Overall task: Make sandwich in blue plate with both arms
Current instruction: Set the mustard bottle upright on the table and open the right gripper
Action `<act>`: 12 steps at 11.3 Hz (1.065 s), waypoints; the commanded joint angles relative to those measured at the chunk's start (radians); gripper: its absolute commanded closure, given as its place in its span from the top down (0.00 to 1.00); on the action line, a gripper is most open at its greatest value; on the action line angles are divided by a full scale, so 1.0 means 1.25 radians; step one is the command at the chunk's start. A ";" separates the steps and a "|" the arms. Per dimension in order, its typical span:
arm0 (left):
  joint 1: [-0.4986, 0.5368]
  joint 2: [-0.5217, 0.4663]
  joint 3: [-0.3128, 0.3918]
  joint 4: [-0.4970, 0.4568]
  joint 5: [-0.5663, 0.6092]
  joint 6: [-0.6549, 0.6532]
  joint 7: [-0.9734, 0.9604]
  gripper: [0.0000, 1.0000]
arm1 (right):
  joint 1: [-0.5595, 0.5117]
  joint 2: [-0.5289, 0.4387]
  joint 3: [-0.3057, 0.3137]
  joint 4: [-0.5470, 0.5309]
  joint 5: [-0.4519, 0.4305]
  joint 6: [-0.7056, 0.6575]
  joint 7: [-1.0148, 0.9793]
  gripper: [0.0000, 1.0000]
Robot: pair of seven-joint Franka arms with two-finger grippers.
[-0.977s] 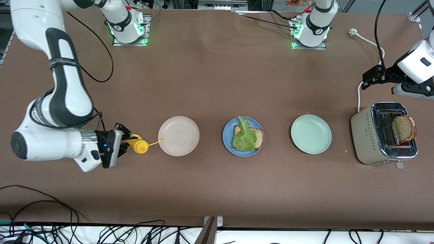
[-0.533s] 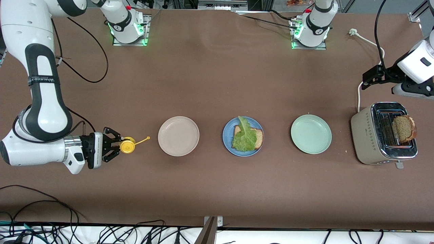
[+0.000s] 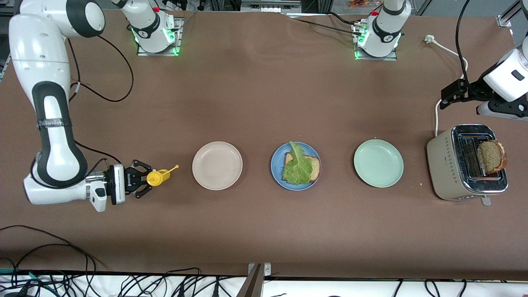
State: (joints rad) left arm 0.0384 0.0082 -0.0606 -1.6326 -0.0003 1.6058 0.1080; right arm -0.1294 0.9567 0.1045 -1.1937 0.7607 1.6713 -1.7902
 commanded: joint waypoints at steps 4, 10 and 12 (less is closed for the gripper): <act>0.002 0.007 -0.002 0.020 0.008 -0.015 0.017 1.00 | -0.028 0.086 0.016 0.008 0.079 0.019 -0.152 0.00; 0.002 0.007 -0.002 0.021 0.008 -0.015 0.017 1.00 | -0.035 0.118 0.015 0.008 0.112 0.023 -0.205 0.00; 0.002 0.007 -0.002 0.021 0.008 -0.015 0.017 1.00 | -0.035 0.118 0.015 0.008 0.112 0.031 -0.205 0.03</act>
State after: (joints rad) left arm 0.0384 0.0082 -0.0606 -1.6323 -0.0003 1.6058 0.1080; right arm -0.1591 1.0972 0.1046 -1.1932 0.8814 1.7019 -2.0290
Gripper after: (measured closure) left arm 0.000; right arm 0.784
